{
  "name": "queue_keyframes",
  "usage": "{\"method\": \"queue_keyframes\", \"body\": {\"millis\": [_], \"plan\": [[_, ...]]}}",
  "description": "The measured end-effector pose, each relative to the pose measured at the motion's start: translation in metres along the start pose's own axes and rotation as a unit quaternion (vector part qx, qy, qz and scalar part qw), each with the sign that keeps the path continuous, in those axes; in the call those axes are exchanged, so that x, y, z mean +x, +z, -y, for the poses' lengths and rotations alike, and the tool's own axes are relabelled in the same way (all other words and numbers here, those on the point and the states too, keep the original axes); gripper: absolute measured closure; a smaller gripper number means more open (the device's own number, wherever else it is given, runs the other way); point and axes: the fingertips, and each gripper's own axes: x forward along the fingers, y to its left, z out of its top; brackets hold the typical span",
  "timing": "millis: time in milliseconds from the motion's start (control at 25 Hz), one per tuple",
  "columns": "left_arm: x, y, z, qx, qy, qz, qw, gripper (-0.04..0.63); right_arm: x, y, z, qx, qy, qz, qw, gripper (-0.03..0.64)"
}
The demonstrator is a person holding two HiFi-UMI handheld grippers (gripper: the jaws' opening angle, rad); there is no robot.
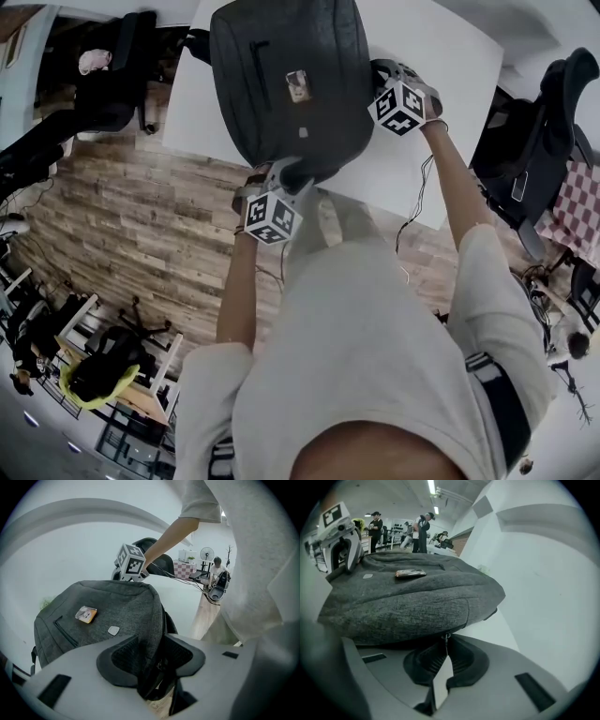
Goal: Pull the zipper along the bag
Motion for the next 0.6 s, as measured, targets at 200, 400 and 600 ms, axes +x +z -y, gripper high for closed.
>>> {"method": "queue_keyframes", "body": {"millis": [200,400,600], "plan": [[0.002,-0.002,-0.004,-0.021,0.001,-0.007,0.9998,0.405,0.000,-0.014,-0.006,-0.105,-0.023,-0.069,0.992,0.604],[0.004,-0.004,-0.007,-0.032,0.001,-0.011,0.9994,0.408,-0.003,-0.024,-0.009,-0.130,-0.037,-0.115,0.984,0.604],[0.005,-0.005,-0.007,-0.042,0.002,-0.015,0.9990,0.408,-0.007,-0.030,-0.015,-0.122,-0.044,-0.134,0.982,0.604]]}}
